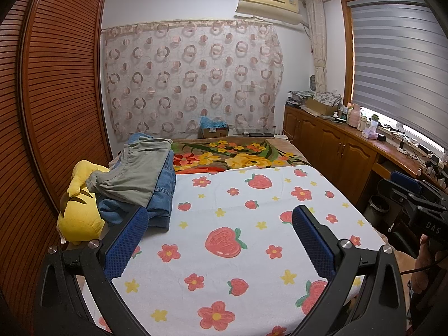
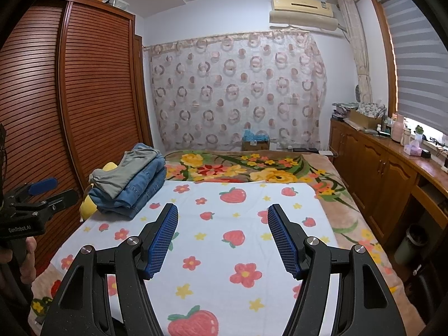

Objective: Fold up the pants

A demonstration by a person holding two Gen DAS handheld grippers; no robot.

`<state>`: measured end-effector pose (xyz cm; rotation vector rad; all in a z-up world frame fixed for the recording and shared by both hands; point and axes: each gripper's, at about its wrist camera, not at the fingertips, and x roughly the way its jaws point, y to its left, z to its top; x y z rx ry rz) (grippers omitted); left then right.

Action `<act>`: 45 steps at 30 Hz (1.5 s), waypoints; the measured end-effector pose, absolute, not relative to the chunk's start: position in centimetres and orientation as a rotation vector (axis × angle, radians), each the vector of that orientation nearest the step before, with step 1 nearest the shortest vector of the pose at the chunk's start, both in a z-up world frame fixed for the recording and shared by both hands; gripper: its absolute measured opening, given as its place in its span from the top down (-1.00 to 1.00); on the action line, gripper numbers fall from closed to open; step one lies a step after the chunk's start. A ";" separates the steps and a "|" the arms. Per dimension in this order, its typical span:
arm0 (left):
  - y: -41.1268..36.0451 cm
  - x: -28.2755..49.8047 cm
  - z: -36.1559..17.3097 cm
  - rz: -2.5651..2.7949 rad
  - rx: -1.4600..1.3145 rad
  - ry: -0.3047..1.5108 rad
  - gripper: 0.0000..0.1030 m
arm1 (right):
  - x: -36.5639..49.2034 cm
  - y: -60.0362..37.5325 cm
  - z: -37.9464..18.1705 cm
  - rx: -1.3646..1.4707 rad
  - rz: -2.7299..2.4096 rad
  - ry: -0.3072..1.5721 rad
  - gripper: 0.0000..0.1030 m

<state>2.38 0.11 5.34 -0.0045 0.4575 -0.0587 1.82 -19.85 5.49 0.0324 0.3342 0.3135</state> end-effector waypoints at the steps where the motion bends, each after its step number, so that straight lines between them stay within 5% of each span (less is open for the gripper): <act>1: 0.1 2.4 5.3 -0.060 -0.007 0.458 -0.99 | 1.9 -19.9 5.5 0.033 0.313 0.334 -0.33; 45: 0.2 2.3 5.2 -0.058 -0.005 0.458 -0.99 | 1.6 -19.6 5.5 0.033 0.310 0.333 -0.33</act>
